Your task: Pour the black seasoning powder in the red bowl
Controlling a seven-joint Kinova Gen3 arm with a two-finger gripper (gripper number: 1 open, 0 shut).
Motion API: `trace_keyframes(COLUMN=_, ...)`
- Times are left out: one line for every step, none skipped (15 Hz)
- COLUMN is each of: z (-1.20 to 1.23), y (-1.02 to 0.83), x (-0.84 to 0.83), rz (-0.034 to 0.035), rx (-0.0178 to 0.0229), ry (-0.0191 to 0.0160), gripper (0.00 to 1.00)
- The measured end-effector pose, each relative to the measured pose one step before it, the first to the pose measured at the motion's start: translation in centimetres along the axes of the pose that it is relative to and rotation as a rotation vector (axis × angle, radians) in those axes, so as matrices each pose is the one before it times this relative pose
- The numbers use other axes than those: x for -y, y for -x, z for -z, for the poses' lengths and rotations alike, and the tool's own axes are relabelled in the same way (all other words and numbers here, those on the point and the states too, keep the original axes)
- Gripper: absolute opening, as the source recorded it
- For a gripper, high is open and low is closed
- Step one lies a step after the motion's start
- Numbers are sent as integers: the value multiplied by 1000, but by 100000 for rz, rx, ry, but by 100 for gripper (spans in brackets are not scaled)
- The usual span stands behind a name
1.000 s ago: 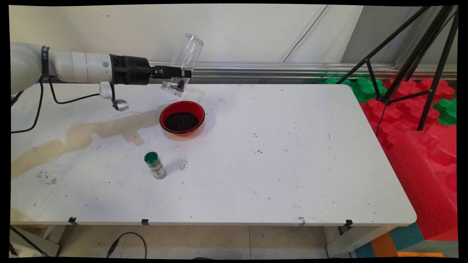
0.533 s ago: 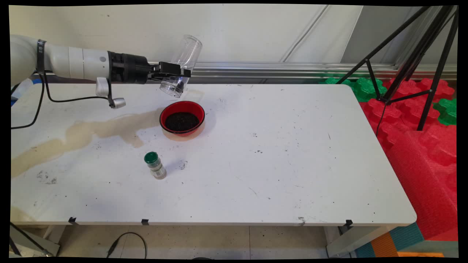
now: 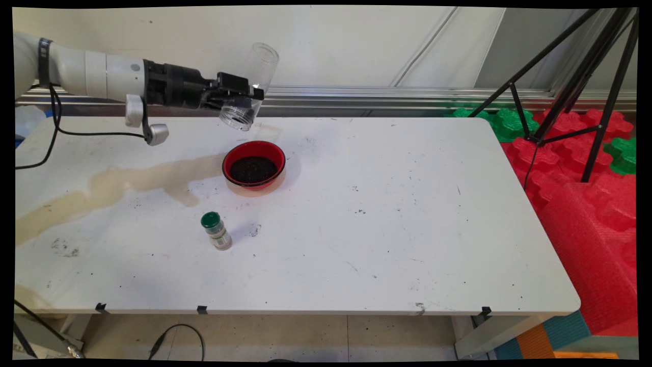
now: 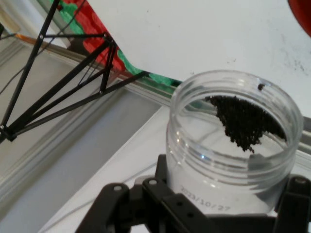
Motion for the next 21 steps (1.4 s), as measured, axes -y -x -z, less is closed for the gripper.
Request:
trace_keyframes(z=173, y=222, x=297, rz=1737, rx=-130, ry=127, gripper=0)
trace_keyframes(z=234, y=269, x=358, rz=2129, rx=-28, ry=218, gripper=0)
trace_keyframes(z=191, y=247, x=333, rz=1926, rx=-26, ry=144, gripper=0)
trace_keyframes(z=202, y=281, x=404, rz=2349, rx=-79, ry=178, gripper=0)
trace_keyframes(z=205, y=268, x=429, rz=2417, rx=-109, ry=265, gripper=0)
trace_keyframes(z=201, y=289, x=484, rz=2719, rx=-100, ry=235, gripper=0)
trace_keyframes(z=179, y=229, x=425, rz=2393, rx=-68, ry=240, gripper=0)
trace_keyframes(z=154, y=283, x=541, rz=2852, rx=-142, ry=240, gripper=0)
trace_keyframes(z=134, y=226, x=497, rz=2659, rx=-189, ry=196, gripper=0)
trace_keyframes(z=148, y=248, x=591, rz=3109, rx=-217, ry=211, gripper=0)
trace_keyframes(z=170, y=213, x=600, rz=3215, rx=-256, ry=204, gripper=0)
trace_keyframes(z=125, y=193, x=634, rz=3082, rx=-446, ry=141, gripper=0)
trace_keyframes(z=87, y=159, x=544, rz=2637, rx=-397, ry=115, gripper=0)
trace_keyframes(z=115, y=180, x=623, rz=3187, rx=-386, ry=124, gripper=0)
trace_keyframes(z=89, y=161, x=642, rz=3471, rx=-504, ry=220, gripper=0)
trace_keyframes(z=103, y=110, x=566, rz=3019, rx=-411, ry=160, gripper=0)
trace_keyframes(z=82, y=105, x=693, rz=3660, rx=-580, ry=158, gripper=0)
trace_keyframes(z=76, y=56, x=673, rz=3604, rx=-609, ry=185, gripper=0)
trace_keyframes(z=102, y=23, x=550, rz=3137, rx=-489, ry=187, gripper=0)
trace_keyframes(z=60, y=-1, x=638, rz=3608, rx=-727, ry=232, gripper=0)
trace_keyframes(z=87, y=-32, x=604, rz=3728, rx=-720, ry=256, gripper=0)
